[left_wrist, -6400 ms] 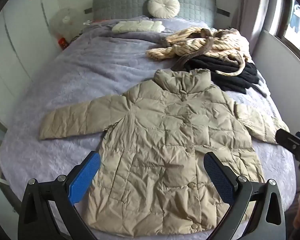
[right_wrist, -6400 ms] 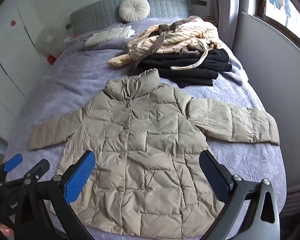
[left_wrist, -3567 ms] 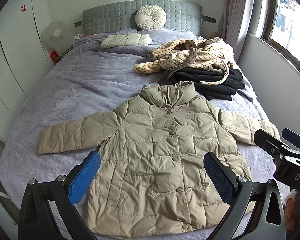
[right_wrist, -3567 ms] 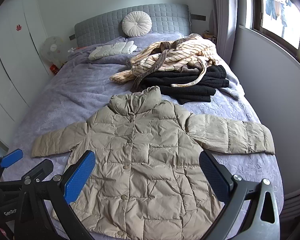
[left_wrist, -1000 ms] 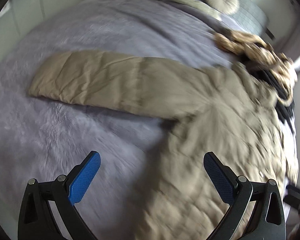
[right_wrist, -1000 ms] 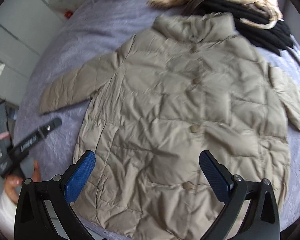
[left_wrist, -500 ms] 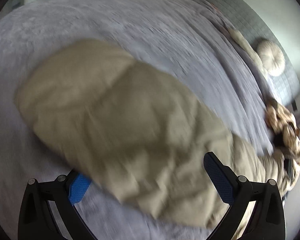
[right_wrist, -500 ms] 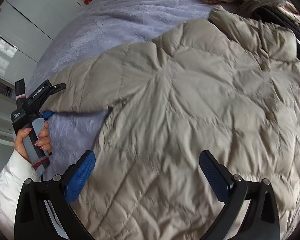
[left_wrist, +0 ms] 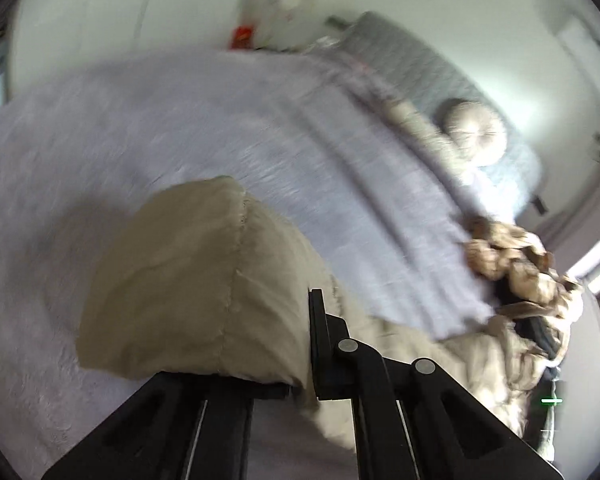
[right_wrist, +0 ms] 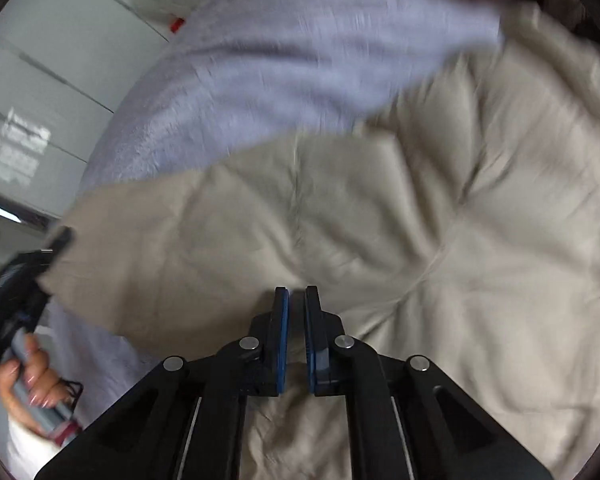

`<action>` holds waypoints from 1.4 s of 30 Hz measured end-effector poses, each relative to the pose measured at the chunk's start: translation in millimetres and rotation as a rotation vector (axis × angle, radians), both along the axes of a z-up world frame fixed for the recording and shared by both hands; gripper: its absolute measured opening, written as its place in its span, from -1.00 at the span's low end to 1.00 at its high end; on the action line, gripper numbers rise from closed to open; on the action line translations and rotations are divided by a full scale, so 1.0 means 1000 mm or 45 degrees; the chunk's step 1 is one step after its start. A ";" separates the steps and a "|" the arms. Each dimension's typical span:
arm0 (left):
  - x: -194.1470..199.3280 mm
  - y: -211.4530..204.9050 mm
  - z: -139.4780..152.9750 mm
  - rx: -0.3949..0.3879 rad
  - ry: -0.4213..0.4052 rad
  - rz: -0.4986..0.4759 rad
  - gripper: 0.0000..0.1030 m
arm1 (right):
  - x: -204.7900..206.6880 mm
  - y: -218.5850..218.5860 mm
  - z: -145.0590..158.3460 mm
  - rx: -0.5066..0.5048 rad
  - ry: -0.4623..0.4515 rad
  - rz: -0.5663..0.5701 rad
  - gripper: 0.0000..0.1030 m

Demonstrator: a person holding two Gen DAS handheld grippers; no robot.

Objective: Fold large clothes

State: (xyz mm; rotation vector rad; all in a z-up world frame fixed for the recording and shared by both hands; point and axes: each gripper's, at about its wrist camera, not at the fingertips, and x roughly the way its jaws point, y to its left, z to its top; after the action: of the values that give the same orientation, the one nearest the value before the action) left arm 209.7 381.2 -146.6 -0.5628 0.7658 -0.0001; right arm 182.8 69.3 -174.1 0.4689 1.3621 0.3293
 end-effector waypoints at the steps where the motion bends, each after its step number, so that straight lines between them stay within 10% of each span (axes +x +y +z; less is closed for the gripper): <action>1: 0.000 -0.008 0.008 0.002 -0.018 -0.034 -0.84 | 0.001 0.005 -0.009 -0.009 0.011 0.012 -0.85; 6: 0.007 -0.086 0.052 0.049 -0.137 -0.283 -0.85 | 0.003 0.004 -0.012 0.080 0.048 0.068 -0.85; 13: 0.005 -0.250 0.076 0.161 -0.183 -0.681 -0.84 | -0.042 -0.107 0.044 0.117 -0.056 -0.119 -0.84; 22: -0.049 -0.443 -0.020 0.623 0.022 -1.121 -0.84 | -0.121 -0.277 0.061 -0.130 0.012 -0.432 -0.85; 25: -0.064 -0.441 -0.037 0.657 0.085 -1.111 -0.60 | -0.130 -0.297 0.061 -0.144 0.033 -0.465 -0.84; 28: -0.079 -0.425 -0.028 0.635 0.072 -1.056 0.78 | -0.129 -0.306 0.058 -0.140 0.042 -0.479 -0.83; 30: -0.093 -0.410 -0.017 0.656 0.027 -1.027 0.80 | -0.122 -0.301 0.059 -0.145 0.040 -0.478 -0.76; 32: -0.099 -0.391 -0.008 0.670 0.034 -1.007 0.80 | -0.116 -0.297 0.069 -0.160 0.012 -0.467 -0.16; 34: -0.101 -0.360 0.003 0.639 0.037 -0.936 0.80 | -0.111 -0.279 0.072 -0.165 -0.075 -0.445 0.86; 38: -0.063 -0.293 0.009 0.563 0.095 -0.687 0.80 | -0.087 -0.246 0.080 -0.169 -0.185 -0.340 0.87; 42: -0.010 -0.237 -0.009 0.484 0.227 -0.504 0.80 | -0.070 -0.255 0.049 -0.085 -0.045 -0.477 0.87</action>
State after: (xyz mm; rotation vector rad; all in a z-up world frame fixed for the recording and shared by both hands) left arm 199.8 144.4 -156.1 -0.0446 1.0127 -0.1686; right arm 112.5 -186.1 -124.9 0.6468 1.2175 -0.0153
